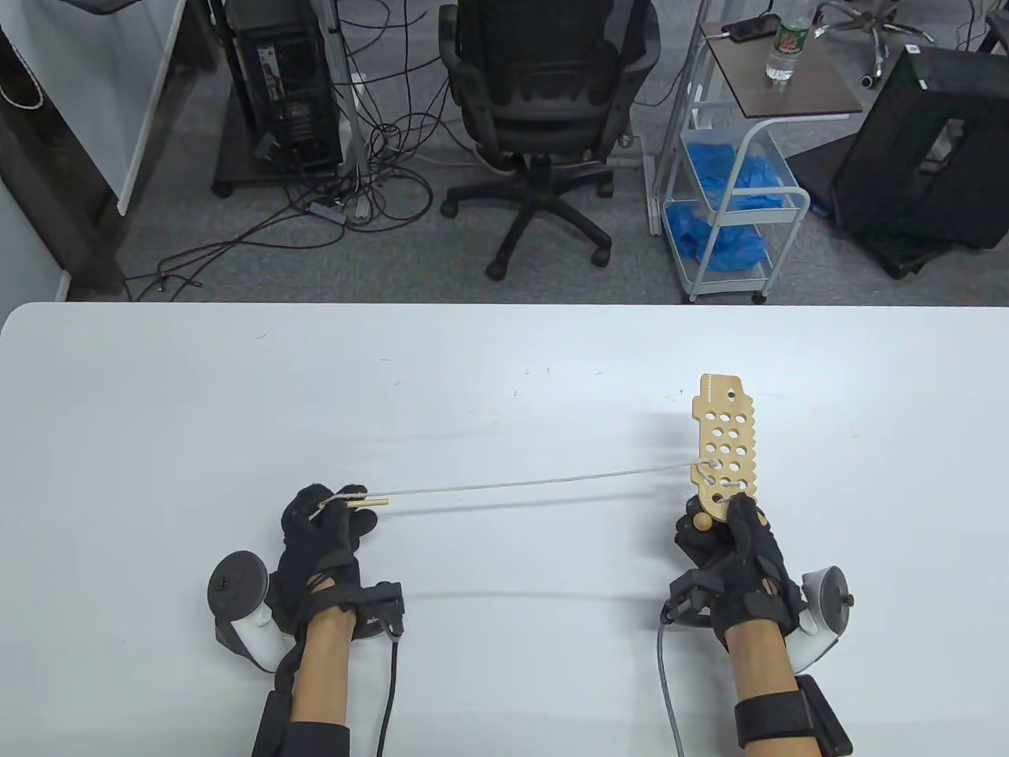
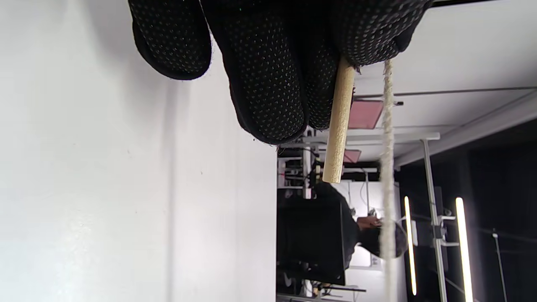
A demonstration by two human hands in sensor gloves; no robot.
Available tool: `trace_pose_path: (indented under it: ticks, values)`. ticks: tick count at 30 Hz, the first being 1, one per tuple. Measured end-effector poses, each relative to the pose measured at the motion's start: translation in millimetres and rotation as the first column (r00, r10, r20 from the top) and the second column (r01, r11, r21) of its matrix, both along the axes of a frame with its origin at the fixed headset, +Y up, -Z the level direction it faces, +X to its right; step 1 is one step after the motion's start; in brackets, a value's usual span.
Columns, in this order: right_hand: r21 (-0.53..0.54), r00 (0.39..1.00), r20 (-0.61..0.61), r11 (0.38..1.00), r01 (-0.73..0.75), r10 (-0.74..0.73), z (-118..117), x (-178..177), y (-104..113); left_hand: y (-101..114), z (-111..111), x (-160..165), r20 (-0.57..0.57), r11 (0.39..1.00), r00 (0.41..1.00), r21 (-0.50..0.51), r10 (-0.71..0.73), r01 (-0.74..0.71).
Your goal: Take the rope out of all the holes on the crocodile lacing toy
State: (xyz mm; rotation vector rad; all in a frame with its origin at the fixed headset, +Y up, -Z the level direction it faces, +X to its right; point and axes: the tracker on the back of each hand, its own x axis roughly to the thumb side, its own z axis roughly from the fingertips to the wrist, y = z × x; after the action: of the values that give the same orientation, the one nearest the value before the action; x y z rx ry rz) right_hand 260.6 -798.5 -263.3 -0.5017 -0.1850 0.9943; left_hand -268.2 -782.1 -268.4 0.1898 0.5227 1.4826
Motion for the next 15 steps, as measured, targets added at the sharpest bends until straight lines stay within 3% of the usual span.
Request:
trace_pose_path:
  ticks: [9, 15]
  values:
    - [0.006, 1.000, -0.021, 1.000, -0.015, 0.015, -1, -4, -3, -1, -1, -1, 0.020, 0.999, 0.999, 0.018, 0.030, -0.031]
    - [0.005, 0.983, -0.080, 0.987, -0.162, 0.162, -3, -19, -1, 6, -5, 10, 0.069, 0.996, 0.995, 0.068, -0.067, 0.062]
